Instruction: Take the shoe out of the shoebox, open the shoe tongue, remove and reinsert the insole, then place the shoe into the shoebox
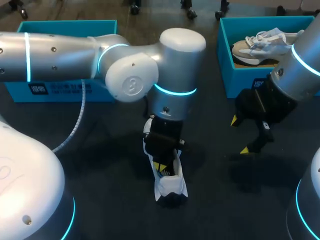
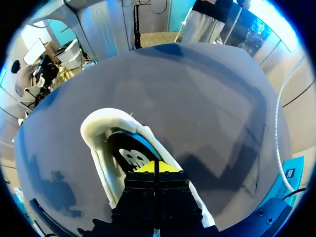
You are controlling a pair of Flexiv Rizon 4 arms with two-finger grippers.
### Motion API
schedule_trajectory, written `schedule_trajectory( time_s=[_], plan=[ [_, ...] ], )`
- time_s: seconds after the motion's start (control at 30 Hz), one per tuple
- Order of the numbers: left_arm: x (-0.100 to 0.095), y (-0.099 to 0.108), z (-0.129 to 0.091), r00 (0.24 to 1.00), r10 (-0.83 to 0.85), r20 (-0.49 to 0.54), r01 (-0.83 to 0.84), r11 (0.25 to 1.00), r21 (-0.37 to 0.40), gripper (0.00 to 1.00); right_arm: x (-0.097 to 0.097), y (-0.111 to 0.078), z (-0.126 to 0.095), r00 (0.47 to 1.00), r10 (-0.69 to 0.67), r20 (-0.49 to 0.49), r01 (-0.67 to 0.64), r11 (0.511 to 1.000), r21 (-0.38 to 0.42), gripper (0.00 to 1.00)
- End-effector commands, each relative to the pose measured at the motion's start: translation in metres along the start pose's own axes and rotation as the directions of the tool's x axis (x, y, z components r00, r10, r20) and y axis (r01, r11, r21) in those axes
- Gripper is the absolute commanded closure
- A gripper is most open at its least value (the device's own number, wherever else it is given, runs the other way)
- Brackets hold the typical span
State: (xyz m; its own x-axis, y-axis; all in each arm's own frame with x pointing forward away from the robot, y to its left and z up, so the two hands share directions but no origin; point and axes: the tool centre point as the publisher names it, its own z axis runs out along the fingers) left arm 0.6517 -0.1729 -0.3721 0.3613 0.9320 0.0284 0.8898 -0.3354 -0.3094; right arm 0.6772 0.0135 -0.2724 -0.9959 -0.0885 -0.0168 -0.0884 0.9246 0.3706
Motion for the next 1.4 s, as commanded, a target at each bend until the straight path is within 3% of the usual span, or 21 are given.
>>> schedule_trajectory(
  time_s=[0.03,0.27,0.53,1.07,1.4],
  plan=[
    [0.003,0.005,0.012,0.999,0.004,0.042,-0.005,1.0,0.024,1.0,0.001,0.0,0.0,1.0,0.001,0.002,-0.001,1.0,0.002,0.0],
    [-0.006,0.009,0.017,0.999,-0.011,0.04,0.01,1.0,0.015,1.0,0.001,0.0,0.0,1.0,0.001,0.002,-0.001,1.0,0.002,0.0],
    [-0.013,0.006,-0.005,1.0,-0.008,0.03,0.007,0.999,0.038,1.0,0.001,0.0,0.0,1.0,0.001,0.002,-0.001,1.0,0.002,0.0],
    [-0.013,0.006,-0.005,1.0,-0.008,0.03,0.007,0.999,0.038,1.0,0.001,0.0,0.0,1.0,0.001,0.002,-0.001,1.0,0.002,0.0],
    [-0.025,0.017,-0.014,0.993,-0.114,-0.015,0.114,0.992,0.054,1.0,0.001,0.0,0.0,1.0,0.001,0.002,-0.001,1.0,0.002,0.0]
  ],
)
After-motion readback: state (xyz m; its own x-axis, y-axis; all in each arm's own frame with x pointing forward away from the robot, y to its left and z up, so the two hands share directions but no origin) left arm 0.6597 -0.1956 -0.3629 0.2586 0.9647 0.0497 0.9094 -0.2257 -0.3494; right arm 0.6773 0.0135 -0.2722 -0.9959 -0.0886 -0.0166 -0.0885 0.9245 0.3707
